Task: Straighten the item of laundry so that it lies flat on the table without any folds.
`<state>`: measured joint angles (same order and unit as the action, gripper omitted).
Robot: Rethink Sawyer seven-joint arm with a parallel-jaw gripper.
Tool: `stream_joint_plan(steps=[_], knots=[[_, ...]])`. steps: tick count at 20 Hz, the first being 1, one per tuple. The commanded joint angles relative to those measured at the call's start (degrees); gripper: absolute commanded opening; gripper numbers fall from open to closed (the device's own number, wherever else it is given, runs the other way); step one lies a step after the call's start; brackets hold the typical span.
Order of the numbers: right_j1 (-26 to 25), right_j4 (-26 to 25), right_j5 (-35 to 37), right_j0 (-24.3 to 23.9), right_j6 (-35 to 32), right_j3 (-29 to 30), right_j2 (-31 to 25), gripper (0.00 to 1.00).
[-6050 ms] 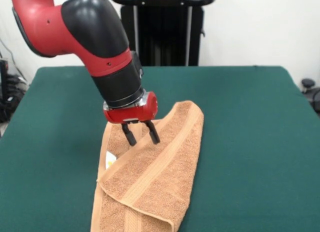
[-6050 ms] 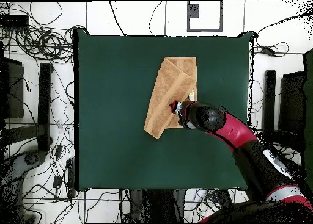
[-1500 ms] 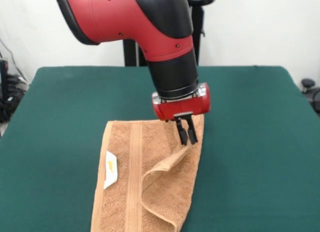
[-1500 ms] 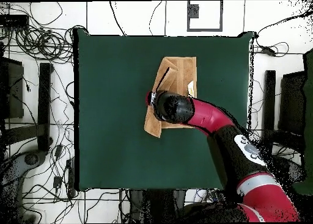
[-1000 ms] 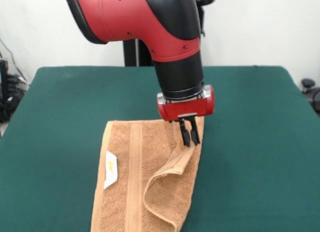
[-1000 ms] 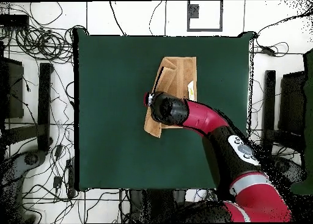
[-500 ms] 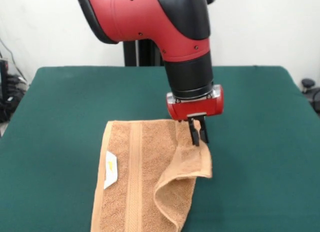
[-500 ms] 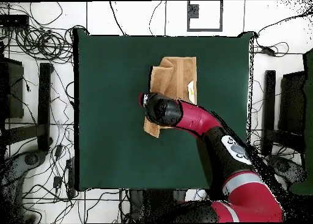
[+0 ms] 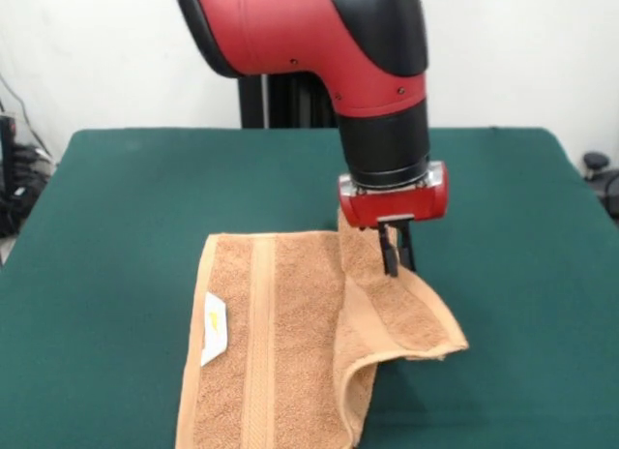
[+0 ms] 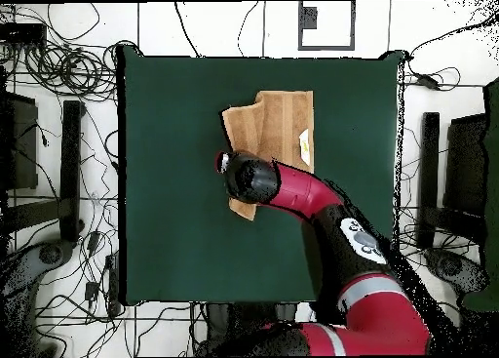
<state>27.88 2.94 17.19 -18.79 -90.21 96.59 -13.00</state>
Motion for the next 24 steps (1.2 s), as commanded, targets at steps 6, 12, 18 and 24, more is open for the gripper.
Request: stream_joint_plan(steps=[6, 12, 18, 24], knots=[[-0.3, 6.9, -1.0, 6.3, -17.8, 3.4, 2.3, 0.0], [-0.2, 9.5, -1.4, 7.4, -17.8, 3.7, 2.8, 0.0], [-0.4, 11.0, -2.9, 8.1, -17.5, 3.8, 3.3, 0.0], [-0.6, 12.8, -3.6, 10.9, -18.7, 3.3, 5.7, 0.0]])
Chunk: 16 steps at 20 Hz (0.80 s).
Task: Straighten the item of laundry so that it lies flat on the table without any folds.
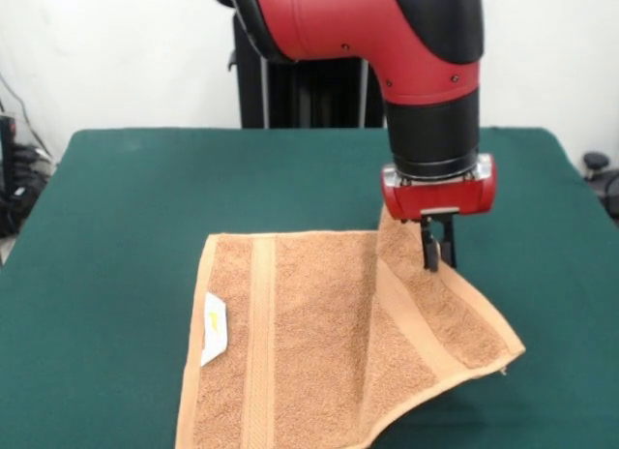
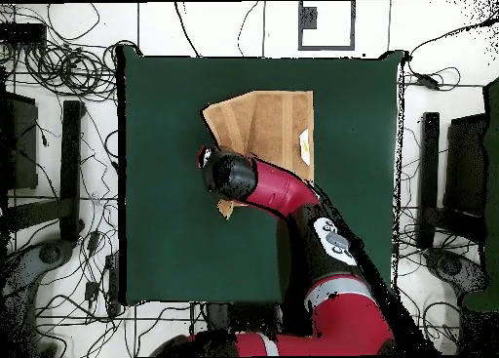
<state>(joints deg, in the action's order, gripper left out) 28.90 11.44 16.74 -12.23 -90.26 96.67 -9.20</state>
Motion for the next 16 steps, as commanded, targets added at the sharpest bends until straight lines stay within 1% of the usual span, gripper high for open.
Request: stream_joint_plan(steps=[1, 5, 9, 16], knots=[[-1.8, 4.7, -3.0, 4.9, -18.8, 2.8, 2.4, 0.0], [-2.0, 6.1, -4.5, 6.0, -19.5, 3.0, 3.2, 0.0], [-2.2, 8.5, -3.9, 8.5, -20.7, 2.4, 5.3, 0.0], [-3.3, 13.0, -1.4, 14.7, -23.7, -0.3, 9.2, 0.0]])
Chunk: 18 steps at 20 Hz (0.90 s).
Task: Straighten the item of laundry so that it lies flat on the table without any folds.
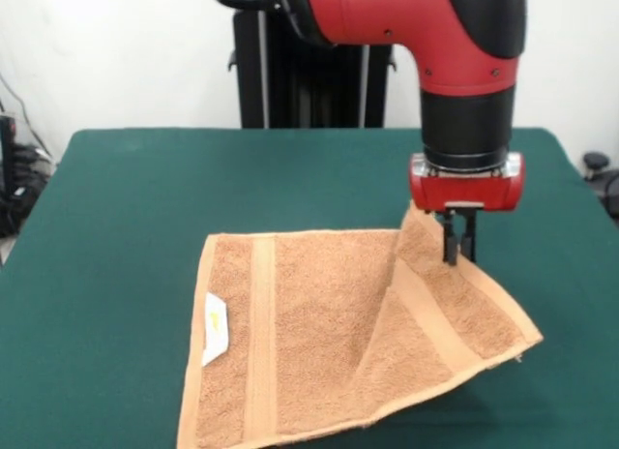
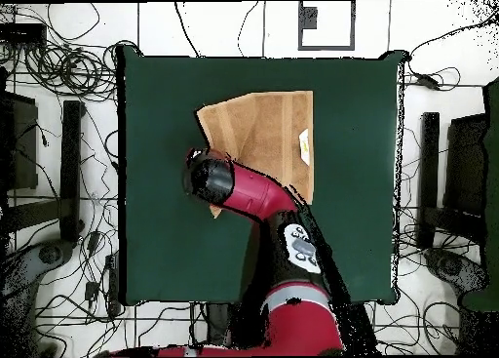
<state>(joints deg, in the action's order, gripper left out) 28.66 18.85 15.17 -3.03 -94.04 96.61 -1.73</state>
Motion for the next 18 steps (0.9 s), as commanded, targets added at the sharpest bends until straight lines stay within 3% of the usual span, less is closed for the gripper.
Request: stream_joint_plan(steps=[1, 7, 13, 18], knots=[[-3.2, 6.3, -0.1, 6.0, -20.4, -0.3, 1.8, 0.0], [-3.9, 8.9, -2.2, 7.8, -22.1, -0.8, 2.6, 0.0], [-5.0, 9.2, -10.0, 7.2, -23.1, -0.2, 1.5, 0.0], [-4.2, 10.3, -7.8, 7.9, -23.1, -0.4, 1.8, 0.0]])
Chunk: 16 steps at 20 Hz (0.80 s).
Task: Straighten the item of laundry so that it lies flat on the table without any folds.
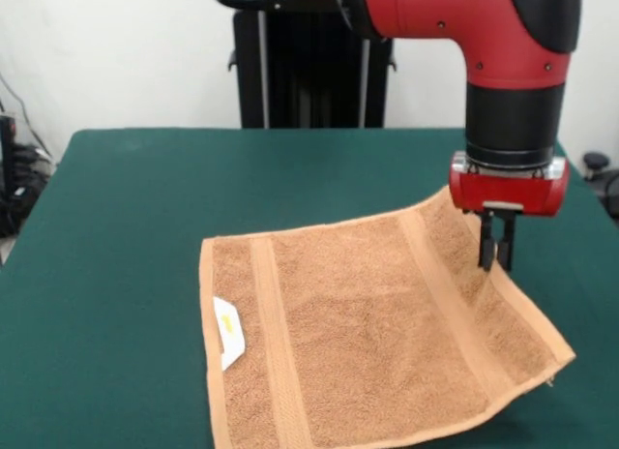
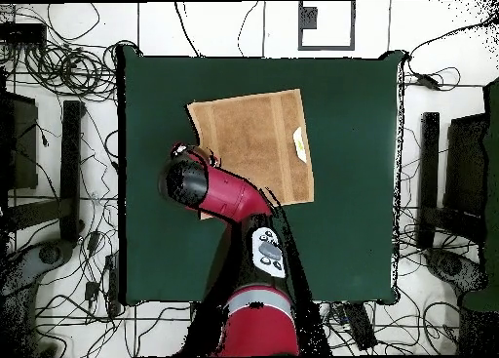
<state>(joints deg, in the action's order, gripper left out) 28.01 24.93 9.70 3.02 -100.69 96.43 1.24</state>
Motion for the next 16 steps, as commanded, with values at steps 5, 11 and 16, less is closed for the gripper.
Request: stream_joint_plan(steps=[5, 11, 16], knots=[[-3.6, 5.0, -1.4, 1.5, -15.7, -0.8, -1.4, 0.0], [-3.4, 6.2, 0.4, 2.3, -15.8, -1.6, -1.0, 0.0], [-4.1, 6.2, 0.7, 3.1, -15.0, -2.7, 0.6, 0.0]])
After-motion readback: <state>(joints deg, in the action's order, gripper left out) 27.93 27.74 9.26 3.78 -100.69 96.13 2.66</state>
